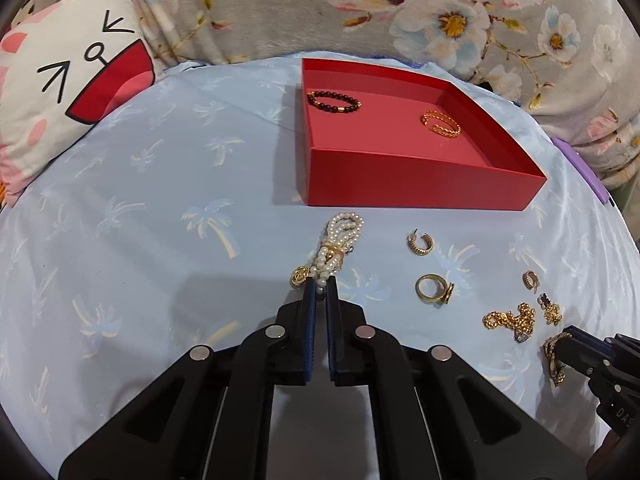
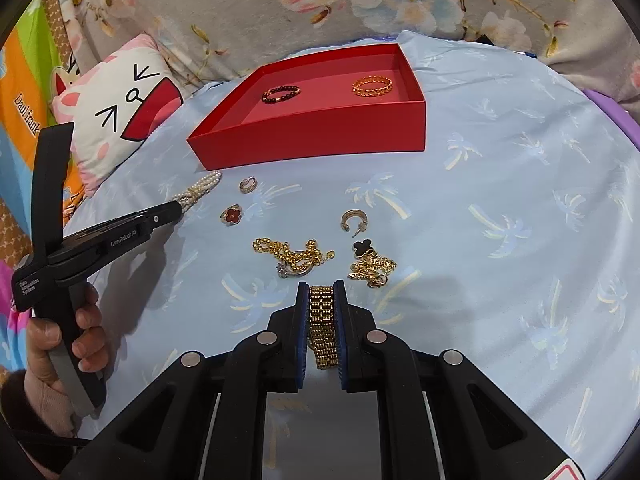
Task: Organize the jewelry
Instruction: 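Grasp the pearl bracelet with the left tool while the right tool holds the watch, then carry the pearl bracelet and watch into the red box and release both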
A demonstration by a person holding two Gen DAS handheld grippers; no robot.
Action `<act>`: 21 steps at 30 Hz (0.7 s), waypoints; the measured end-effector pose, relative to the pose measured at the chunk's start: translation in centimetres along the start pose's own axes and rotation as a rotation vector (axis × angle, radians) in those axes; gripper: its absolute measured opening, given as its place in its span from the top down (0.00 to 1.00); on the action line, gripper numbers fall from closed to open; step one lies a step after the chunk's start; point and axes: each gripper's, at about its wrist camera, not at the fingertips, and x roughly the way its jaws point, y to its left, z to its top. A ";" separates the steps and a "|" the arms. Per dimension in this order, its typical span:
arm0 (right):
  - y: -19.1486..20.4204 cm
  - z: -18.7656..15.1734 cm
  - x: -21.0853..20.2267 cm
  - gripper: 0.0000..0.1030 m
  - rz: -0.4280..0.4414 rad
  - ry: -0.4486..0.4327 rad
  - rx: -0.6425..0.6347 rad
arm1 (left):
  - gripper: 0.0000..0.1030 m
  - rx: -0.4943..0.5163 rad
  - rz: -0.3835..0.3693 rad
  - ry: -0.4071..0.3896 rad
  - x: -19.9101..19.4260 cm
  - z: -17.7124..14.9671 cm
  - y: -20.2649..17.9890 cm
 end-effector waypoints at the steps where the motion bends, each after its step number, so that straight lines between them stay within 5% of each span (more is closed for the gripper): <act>1: 0.1 0.0 0.1 0.90 0.002 -0.001 -0.002 | 0.96 -0.007 0.004 -0.003 -0.1 -0.1 0.1; 21: 0.7 1.4 -1.8 0.90 0.017 -0.040 -0.033 | 0.97 -0.067 -0.004 -0.072 -5.3 0.7 0.2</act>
